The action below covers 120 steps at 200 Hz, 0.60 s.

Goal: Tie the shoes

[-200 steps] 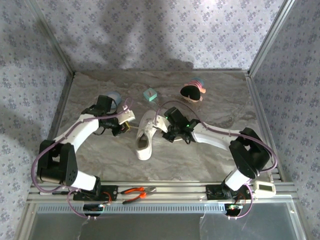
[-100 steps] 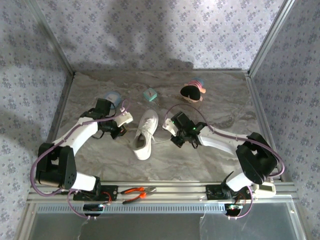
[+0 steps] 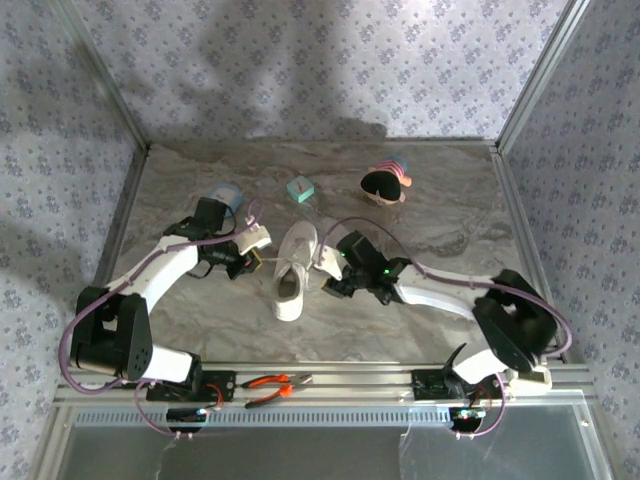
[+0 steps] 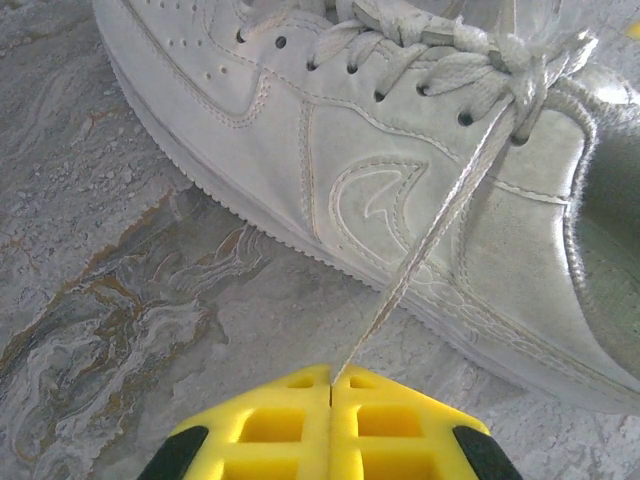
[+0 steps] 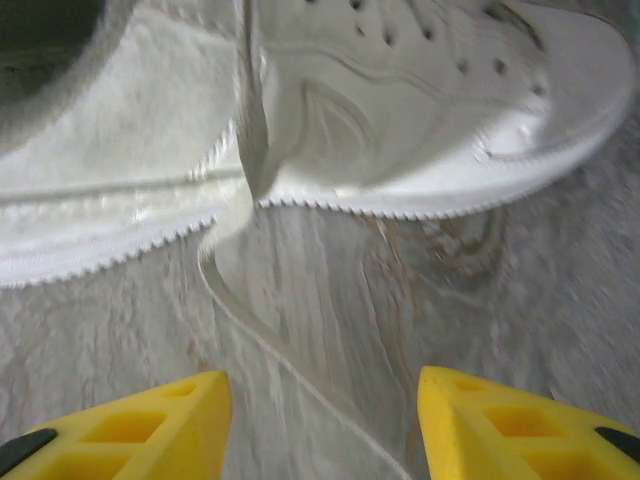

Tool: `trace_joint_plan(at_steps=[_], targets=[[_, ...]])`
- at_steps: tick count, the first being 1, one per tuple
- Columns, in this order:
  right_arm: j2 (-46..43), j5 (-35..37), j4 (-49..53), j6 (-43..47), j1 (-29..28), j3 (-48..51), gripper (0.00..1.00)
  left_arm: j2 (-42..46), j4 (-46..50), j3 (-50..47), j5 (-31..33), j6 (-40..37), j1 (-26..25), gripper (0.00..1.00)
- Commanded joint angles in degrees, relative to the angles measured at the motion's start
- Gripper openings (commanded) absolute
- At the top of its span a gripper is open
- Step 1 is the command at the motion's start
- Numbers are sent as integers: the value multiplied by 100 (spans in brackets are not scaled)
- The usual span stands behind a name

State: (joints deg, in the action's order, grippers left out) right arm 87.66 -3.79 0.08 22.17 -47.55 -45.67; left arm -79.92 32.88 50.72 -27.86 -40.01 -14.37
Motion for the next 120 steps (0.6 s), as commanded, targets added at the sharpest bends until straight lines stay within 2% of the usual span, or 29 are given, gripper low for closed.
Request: trace_joint_plan(at_steps=[1, 34, 92, 106, 120], targets=[[544, -286, -519, 293, -78, -479, 53, -36, 28, -45, -207, -184, 40, 0], [987, -574, -810, 290, -63, -814, 52, -70, 68, -44, -333, -299, 53, 0], [1509, -1510, -420, 856, -23, -1286, 50, -357, 11, 4, -728, -354, -29, 0], [1666, -1737, -272, 926, 20, -1436, 40, -449, -57, -22, -861, -288, -101, 0], [1786, -1809, -257, 901, 52, -1522, 13, -547, -162, -51, -930, -102, -232, 0]])
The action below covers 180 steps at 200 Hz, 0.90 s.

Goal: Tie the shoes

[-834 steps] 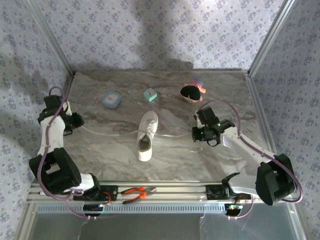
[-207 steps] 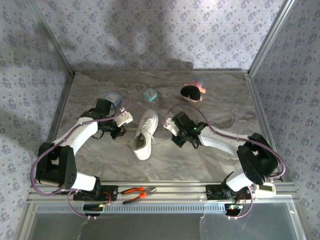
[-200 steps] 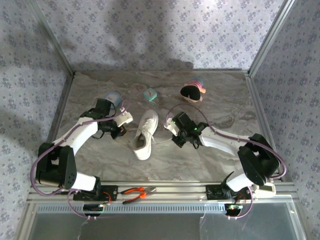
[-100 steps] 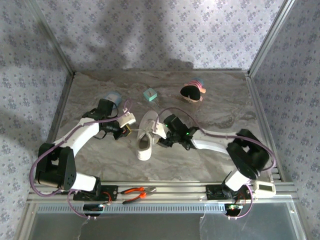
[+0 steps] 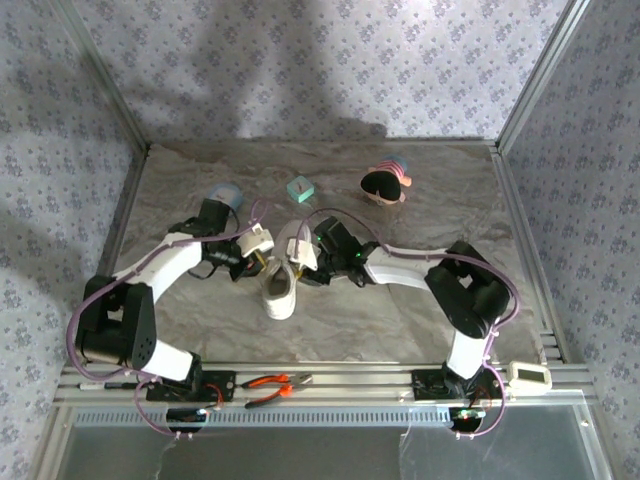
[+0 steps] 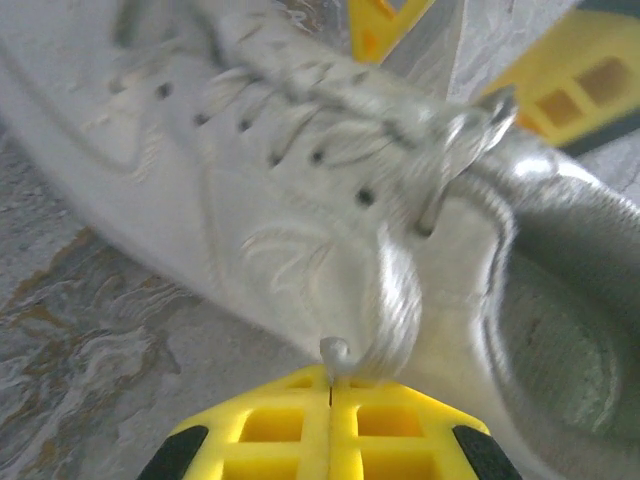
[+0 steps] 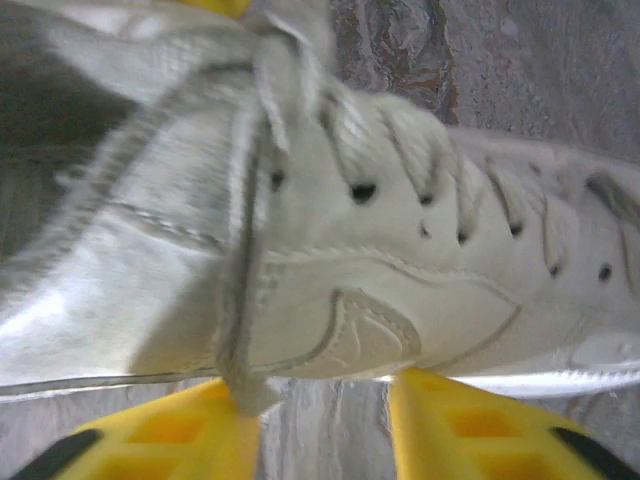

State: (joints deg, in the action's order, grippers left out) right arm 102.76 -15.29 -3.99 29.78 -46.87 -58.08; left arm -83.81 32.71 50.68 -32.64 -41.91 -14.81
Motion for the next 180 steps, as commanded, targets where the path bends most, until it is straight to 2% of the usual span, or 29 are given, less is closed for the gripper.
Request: trace_joint_plan(at_steps=[1, 10, 42, 83, 153, 180], targets=[[286, -651, 147, 137, -11, -281, 11, -169, -152, -48, -457, 100, -202, 0], [306, -565, 96, 38, 26, -291, 0, -220, -203, -57, -479, 245, -280, 0], [153, 184, 17, -499, 264, -183, 0, -289, -345, -44, -451, 755, -426, 0], [-496, 649, -285, -841, 536, 483, 0, -246, -350, -77, -206, 1077, -675, 0], [-1326, 1045, 128, -894, 767, 954, 0, 442, -573, -264, -52, 1310, -875, 0], [-1489, 1142, 345, -1037, 936, 996, 0, 635, -445, -350, 384, 1259, -842, 0]])
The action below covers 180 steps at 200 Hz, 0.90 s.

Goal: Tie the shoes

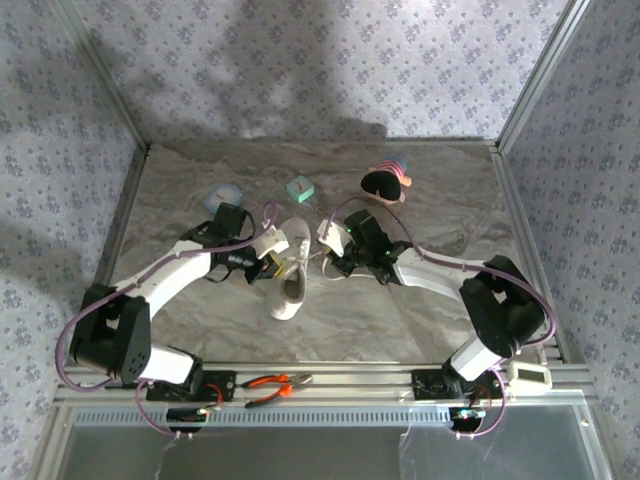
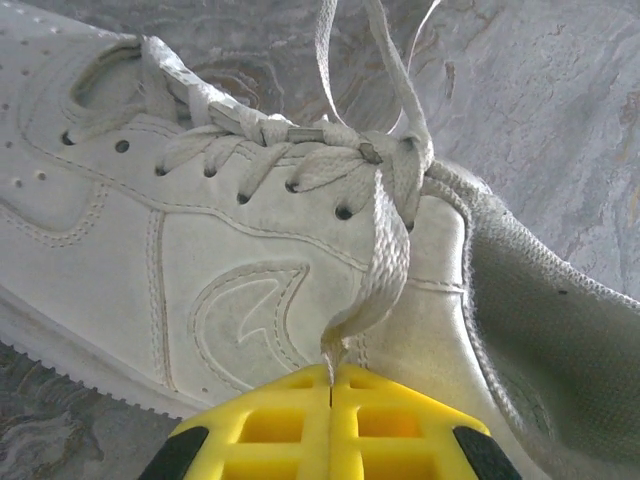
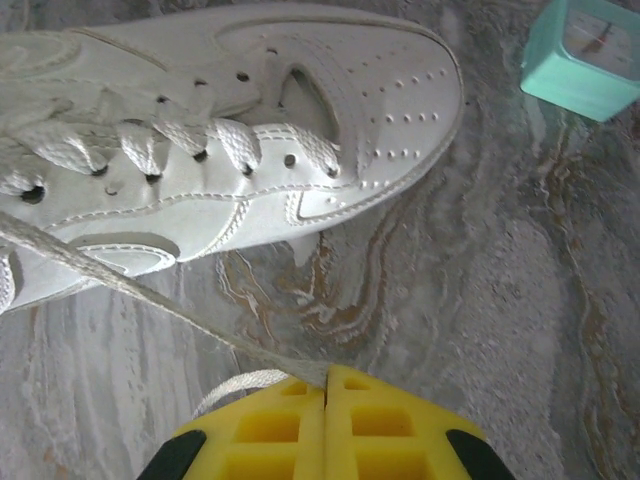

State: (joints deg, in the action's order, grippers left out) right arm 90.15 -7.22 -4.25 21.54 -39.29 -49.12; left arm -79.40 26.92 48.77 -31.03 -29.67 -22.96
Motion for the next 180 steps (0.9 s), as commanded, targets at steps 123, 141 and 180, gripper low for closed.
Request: trace_joint_plan(at_steps=[123, 141, 180], targets=[[-314, -68, 868, -420, 57, -205, 0, -3, 986, 8, 678, -47, 389, 0], [-357, -352, 758, -645, -109, -207, 8, 87, 867, 2, 538, -80, 397, 0], [-163, -143, 557, -1819, -866, -498, 42, 169, 952, 198, -34, -85, 391, 0]])
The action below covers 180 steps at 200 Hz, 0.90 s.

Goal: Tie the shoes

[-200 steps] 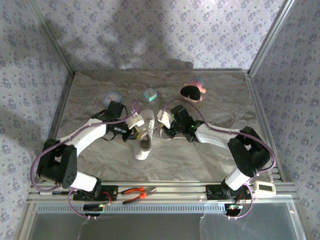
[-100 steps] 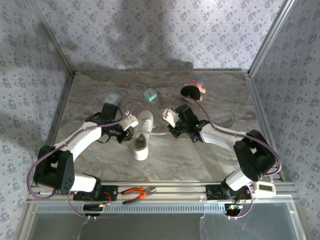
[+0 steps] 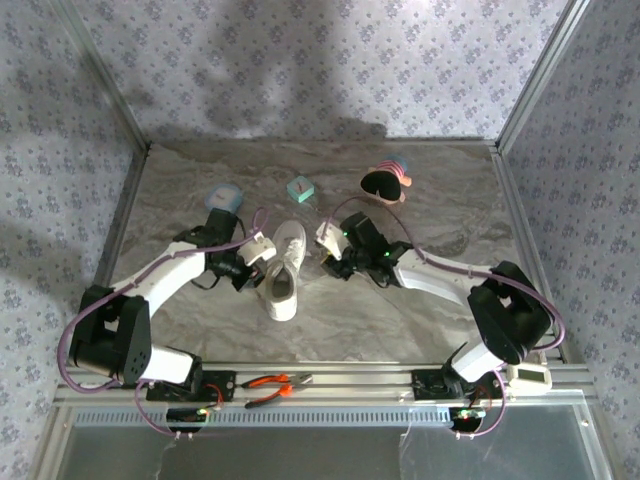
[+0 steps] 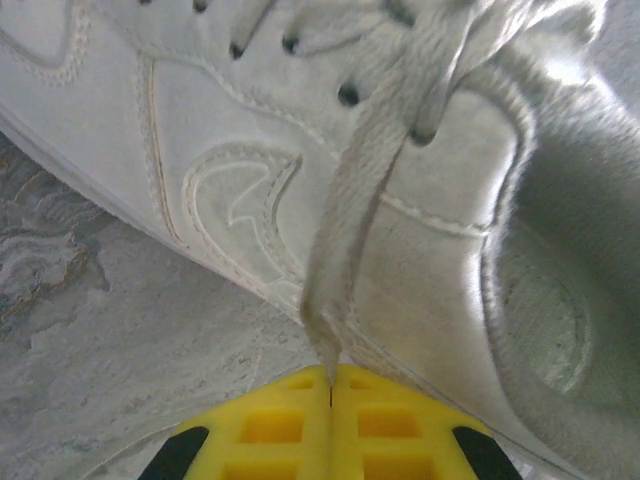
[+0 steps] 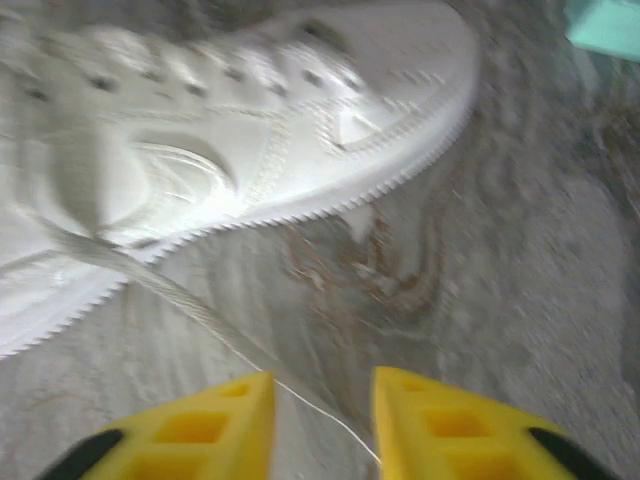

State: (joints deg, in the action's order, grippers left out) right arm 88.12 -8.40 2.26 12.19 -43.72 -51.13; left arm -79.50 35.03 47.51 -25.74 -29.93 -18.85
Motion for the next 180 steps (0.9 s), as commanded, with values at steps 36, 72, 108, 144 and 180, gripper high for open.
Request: trace_joint_plan(at_steps=[36, 72, 108, 144, 180], targets=[[294, 242, -515, -1744, -848, -406, 46, 394, 31, 379, -783, 67, -48, 0], [686, 256, -431, -2411, -923, -730, 47, 422, 180, 578, -860, 6, -45, 0], [1202, 545, 440, -2578, -1026, -1354, 50, 309, 209, 679, -916, 39, -40, 0], [1600, 884, 1292, -2766, -1160, -1898, 49, 323, 119, 710, -985, 117, -4, 0], [1451, 1668, 1871, -3089, -1186, -1901, 4, 281, 26, 779, -1193, 231, -30, 0]])
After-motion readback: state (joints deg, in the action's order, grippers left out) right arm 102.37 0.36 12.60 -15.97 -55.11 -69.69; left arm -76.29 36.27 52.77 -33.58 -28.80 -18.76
